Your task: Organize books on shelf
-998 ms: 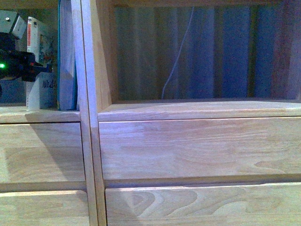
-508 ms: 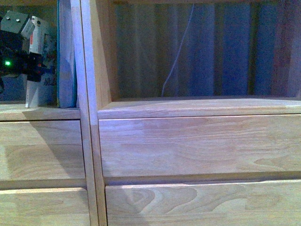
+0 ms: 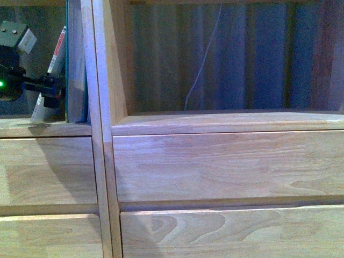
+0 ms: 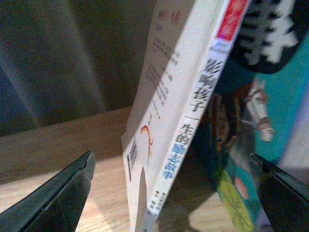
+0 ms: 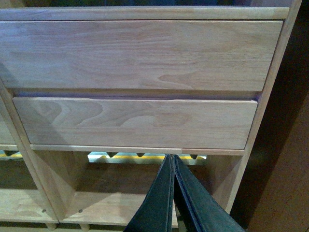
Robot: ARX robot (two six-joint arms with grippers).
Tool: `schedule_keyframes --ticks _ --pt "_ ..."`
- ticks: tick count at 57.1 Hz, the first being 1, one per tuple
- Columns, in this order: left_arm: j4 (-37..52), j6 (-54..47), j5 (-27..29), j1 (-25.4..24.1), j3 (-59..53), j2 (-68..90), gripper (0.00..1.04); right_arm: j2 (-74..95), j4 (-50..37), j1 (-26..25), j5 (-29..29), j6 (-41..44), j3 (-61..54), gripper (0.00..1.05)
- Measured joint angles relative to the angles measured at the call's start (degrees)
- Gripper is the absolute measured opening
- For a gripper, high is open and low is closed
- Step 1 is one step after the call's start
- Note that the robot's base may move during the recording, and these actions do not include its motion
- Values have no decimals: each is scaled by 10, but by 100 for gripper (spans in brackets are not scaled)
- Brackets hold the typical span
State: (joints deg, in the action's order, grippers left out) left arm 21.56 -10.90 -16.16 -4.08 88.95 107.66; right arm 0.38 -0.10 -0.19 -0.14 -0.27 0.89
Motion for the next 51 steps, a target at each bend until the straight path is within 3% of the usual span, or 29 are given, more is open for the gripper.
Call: schedule_keyframes --ticks 16,28,34,37,42,51 --pt "51 56 8 -22 -204 -172 98 0 0 0 0 0 0 3" --pt "43 159 -24 -111 -404 -409 98 0 0 0 0 1 0 3" --pt "11 192 -54 -146 -484 -530 98 0 0 0 0 1 0 22" --pt "-57 177 -33 -149 -519 -594 90 0 0 0 0 1 0 30" --pt "-132 142 -1 -130 -617 -715 74 0 0 0 0 1 0 44" --pt "-123 119 51 -75 -724 -816 37 0 0 0 0 1 0 80"
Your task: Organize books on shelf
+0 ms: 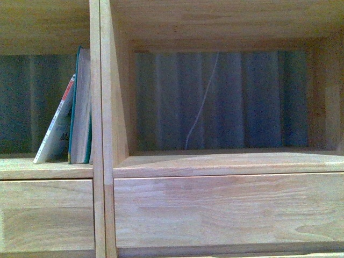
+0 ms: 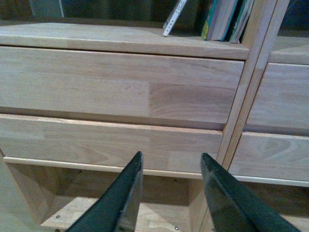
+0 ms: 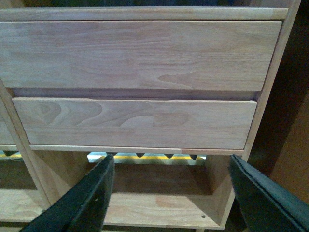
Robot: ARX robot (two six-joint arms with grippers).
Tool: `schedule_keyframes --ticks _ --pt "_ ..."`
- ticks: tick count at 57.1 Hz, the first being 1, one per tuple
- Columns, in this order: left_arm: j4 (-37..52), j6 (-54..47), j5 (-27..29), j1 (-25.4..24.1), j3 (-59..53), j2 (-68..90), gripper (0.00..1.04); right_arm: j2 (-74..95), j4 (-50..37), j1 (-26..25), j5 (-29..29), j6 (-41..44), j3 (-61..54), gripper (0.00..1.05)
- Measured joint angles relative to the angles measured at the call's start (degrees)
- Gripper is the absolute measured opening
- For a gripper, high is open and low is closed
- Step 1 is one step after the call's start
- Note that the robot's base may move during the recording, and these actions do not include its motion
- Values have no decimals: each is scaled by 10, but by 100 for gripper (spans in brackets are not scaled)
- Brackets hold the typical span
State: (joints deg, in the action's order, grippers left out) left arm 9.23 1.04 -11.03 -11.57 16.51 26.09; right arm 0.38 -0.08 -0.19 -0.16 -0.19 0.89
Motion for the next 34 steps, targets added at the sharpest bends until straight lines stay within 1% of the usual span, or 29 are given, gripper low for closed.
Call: schedule_keyframes --ticks 3,5,6,8,12,14,16,18,20,24,34 --pt "2 -1 10 10 -14 -11 29 0 0 0 0 0 0 88" --pt "4 -2 17 17 -25 -20 22 0 0 0 0 0 0 93" --pt "5 -2 18 20 -28 -22 20 0 0 0 0 0 0 97" --pt "6 -3 24 27 -37 -30 13 0 0 0 0 0 0 99" --pt "8 -3 36 38 -52 -44 2 0 0 0 0 0 0 98" --pt "8 -4 41 43 -59 -50 3 0 0 0 0 0 0 98" --pt "8 -4 65 57 -64 -57 3 0 0 0 0 0 0 98" --pt "8 -4 96 83 -71 -64 3 0 0 0 0 0 0 98" --pt "8 -4 104 98 -76 -71 3 0 0 0 1 0 0 98" --pt "8 -5 103 112 -87 -82 3 0 0 0 0 0 0 98" --pt "5 -5 109 114 -107 -109 3 0 0 0 0 0 0 98"
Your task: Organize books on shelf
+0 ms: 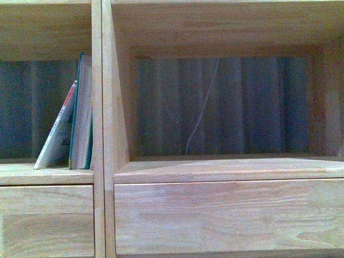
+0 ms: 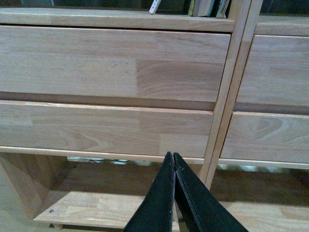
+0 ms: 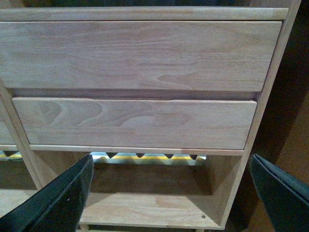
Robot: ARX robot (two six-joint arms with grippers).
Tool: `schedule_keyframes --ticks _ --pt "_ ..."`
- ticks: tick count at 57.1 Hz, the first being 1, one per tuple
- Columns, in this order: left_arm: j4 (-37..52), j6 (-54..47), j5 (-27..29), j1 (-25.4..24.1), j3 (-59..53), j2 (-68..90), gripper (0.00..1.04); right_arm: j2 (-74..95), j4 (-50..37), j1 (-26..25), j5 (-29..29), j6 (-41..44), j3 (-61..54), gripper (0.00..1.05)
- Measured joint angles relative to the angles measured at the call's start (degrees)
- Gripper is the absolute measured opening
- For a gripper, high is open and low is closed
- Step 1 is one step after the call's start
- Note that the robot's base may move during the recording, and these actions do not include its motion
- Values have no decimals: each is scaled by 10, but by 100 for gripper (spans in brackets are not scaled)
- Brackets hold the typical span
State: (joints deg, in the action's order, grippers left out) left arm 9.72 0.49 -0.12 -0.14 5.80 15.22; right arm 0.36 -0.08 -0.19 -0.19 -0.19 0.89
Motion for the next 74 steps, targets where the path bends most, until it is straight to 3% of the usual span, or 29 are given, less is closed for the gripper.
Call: schedule_keyframes --ticks 18,25,55,74 --pt "-17 0 1 0 -24 -40 3 0 0 0 0 0 0 98" --pt "-96 0 1 0 -31 -117 3 0 0 0 1 0 0 98" --pt "-98 0 1 1 -51 -149 3 0 0 0 0 0 0 98" --pt "-98 0 1 1 -51 -149 60 0 0 0 0 0 0 98"
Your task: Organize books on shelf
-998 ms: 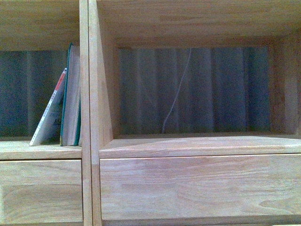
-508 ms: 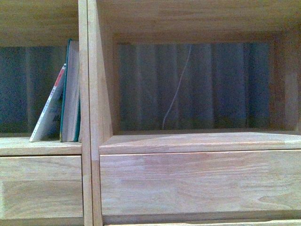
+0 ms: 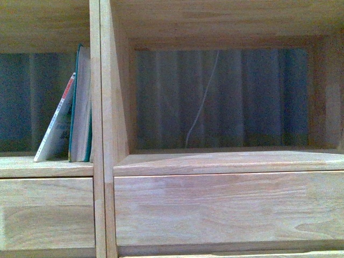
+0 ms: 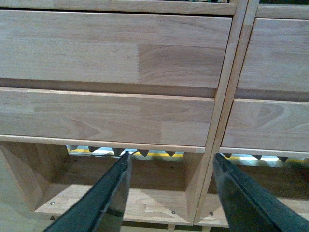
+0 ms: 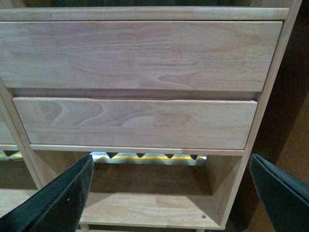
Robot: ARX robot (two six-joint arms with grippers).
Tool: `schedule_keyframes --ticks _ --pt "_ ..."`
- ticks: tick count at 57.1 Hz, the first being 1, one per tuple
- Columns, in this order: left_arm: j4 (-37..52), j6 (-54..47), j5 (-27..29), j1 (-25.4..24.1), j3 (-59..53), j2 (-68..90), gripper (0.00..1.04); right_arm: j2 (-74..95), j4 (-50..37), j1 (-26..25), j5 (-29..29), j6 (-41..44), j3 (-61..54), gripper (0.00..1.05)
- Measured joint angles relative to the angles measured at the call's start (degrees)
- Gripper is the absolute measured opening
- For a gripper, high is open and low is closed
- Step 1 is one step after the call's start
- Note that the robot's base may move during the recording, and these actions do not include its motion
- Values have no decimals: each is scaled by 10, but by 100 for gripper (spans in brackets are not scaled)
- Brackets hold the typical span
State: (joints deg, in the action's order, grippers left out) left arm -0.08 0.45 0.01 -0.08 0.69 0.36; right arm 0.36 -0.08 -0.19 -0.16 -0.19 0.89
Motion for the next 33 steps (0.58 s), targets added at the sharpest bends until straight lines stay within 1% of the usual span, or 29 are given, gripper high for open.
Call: schedule_keyframes --ticks 1,3,5,7,8,12,13,14,17,33 --pt "0 0 0 0 0 0 62 0 0 0 0 0 0 98" --pt "0 0 0 0 0 0 70 0 0 0 0 0 0 98" --pt "0 0 0 0 0 0 75 0 0 0 0 0 0 98" --pt "0 0 0 0 0 0 82 0 0 0 0 0 0 98" --pt "0 0 0 0 0 0 83 0 0 0 0 0 0 98" --pt "0 0 0 0 0 0 97 0 0 0 0 0 0 98" --pt "0 0 0 0 0 0 99 0 0 0 0 0 0 98" --pt "0 -1 0 0 0 0 99 0 0 0 0 0 0 98" --pt "0 -1 0 0 0 0 97 0 0 0 0 0 0 98" --pt "0 -1 0 0 0 0 98 0 0 0 0 0 0 98"
